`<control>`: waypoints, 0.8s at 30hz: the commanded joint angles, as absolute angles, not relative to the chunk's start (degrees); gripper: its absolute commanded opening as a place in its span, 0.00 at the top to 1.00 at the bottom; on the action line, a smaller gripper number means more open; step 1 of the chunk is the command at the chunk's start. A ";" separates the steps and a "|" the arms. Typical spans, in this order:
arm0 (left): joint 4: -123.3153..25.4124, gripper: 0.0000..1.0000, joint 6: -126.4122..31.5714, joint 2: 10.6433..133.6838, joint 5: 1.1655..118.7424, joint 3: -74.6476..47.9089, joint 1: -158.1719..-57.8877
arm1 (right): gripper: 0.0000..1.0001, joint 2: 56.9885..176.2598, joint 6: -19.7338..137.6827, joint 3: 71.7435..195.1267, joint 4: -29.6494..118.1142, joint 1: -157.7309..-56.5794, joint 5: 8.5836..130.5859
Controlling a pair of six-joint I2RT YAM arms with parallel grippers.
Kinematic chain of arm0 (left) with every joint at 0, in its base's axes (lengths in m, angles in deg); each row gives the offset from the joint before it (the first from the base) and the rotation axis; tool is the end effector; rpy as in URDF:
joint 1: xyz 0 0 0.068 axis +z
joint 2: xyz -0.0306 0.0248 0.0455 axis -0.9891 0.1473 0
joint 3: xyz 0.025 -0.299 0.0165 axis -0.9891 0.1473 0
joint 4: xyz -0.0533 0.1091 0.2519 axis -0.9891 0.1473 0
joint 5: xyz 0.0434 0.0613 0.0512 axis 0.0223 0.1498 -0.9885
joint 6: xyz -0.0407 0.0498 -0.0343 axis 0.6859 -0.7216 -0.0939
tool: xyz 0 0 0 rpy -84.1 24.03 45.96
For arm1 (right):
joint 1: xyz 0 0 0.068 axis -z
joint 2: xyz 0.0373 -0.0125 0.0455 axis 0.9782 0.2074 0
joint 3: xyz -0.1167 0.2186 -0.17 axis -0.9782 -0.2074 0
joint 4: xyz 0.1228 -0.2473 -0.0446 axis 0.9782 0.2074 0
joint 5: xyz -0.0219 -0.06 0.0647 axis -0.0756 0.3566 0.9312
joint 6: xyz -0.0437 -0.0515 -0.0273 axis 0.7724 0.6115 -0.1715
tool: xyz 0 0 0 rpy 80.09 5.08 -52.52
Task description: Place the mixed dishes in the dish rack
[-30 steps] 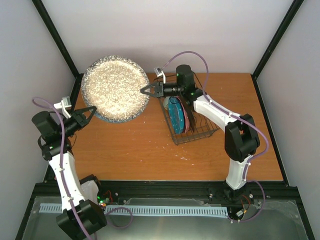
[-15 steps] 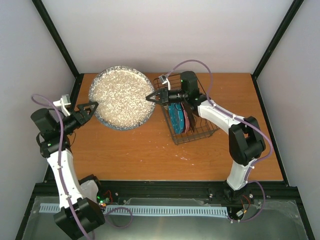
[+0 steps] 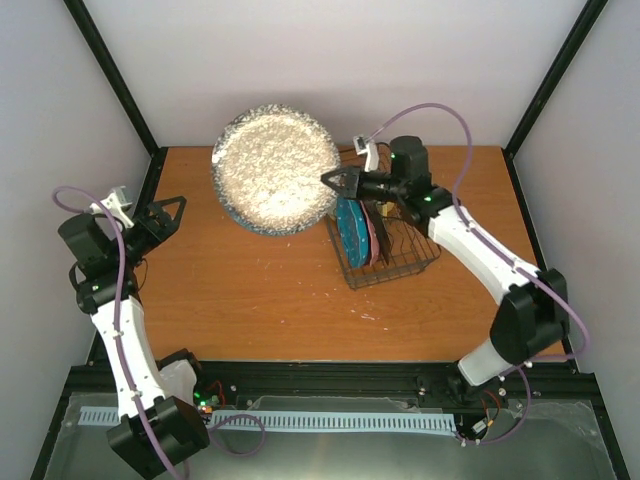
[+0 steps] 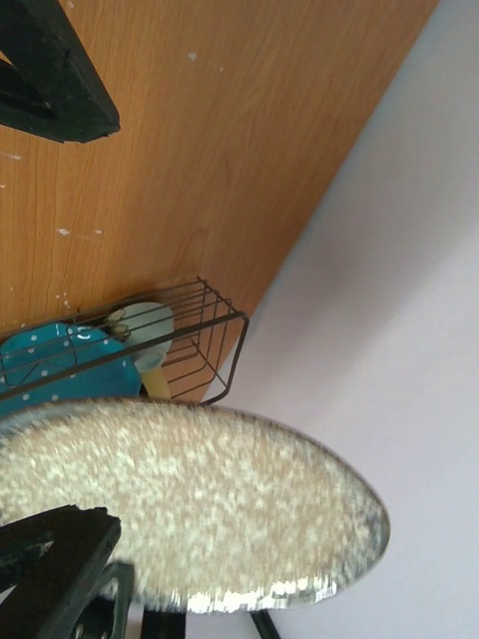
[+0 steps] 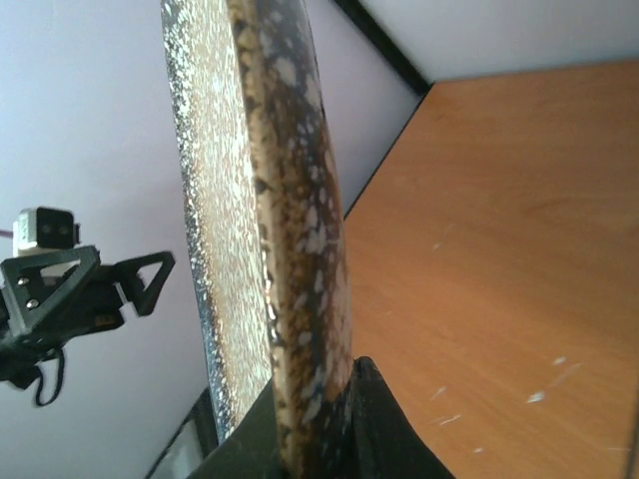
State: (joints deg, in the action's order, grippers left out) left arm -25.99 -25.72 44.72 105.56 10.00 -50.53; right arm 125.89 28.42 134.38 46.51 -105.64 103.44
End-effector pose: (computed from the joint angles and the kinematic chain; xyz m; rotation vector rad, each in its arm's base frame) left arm 0.1886 0.0563 0.3570 -0.4072 1.8268 -0.9203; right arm 0.3422 0.2243 0.3672 -0.3868 2.0128 1.4195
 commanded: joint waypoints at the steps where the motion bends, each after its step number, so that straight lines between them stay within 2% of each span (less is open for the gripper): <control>1: -27.04 0.00 -27.66 45.29 102.41 10.97 -50.59 | 0.97 115.17 36.11 136.13 41.09 -103.95 93.49; 17: -30.41 0.00 -30.52 48.81 100.49 17.44 -50.59 | 0.97 100.88 44.94 128.77 44.54 -98.24 68.99; 24: -31.87 0.00 -30.70 49.97 100.56 19.75 -50.59 | 0.97 96.55 45.45 125.46 43.99 -94.55 65.59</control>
